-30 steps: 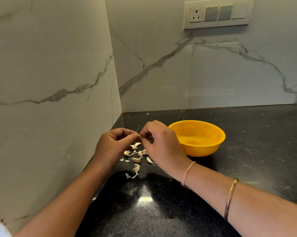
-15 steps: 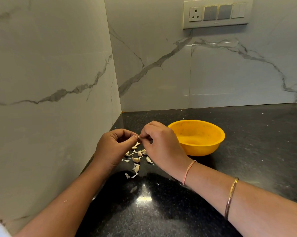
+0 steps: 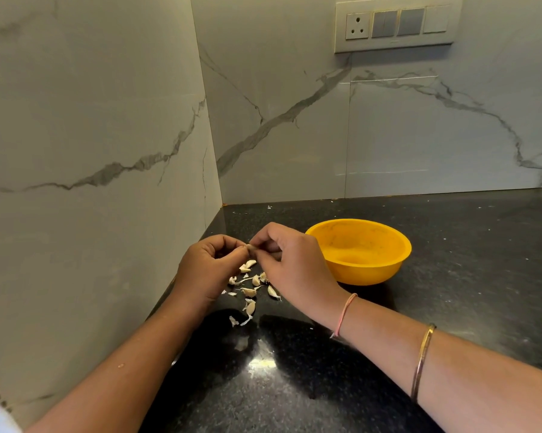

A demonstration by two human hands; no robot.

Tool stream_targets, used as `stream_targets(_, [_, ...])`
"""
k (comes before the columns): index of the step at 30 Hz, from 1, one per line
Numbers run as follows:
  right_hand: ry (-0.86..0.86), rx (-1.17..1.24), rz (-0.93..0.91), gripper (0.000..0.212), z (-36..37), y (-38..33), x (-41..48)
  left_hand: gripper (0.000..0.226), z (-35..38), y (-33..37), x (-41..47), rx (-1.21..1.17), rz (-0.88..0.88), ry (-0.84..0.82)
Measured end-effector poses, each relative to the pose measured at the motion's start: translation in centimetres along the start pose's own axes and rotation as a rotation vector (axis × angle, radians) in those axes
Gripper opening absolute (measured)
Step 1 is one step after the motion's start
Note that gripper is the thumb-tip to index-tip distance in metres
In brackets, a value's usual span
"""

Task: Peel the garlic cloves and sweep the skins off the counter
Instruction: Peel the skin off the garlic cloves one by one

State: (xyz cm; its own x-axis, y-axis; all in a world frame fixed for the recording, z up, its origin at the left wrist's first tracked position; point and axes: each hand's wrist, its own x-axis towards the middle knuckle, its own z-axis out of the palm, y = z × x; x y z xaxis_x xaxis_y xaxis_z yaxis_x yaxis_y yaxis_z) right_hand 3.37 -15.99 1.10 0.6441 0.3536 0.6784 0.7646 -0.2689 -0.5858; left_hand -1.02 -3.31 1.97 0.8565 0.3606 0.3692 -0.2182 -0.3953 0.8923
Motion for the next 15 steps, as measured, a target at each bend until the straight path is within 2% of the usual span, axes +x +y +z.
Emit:
stream_targets(7, [0.039,0.243,0.177,0.018,0.08,0.27,0.45,0.013,-0.17,-0.22,0.17,-0.015,-0.037,0.034])
stream_targets(11, [0.035,0.250,0.168,0.013,0.04,0.28,0.43,0.011,-0.13,0.16,-0.01,-0.147,-0.044,-0.023])
stream_targets(15, [0.017,0.177,0.123,0.012,0.00,0.20,0.30,0.010,-0.12,0.17,-0.04,-0.152,-0.029,-0.057])
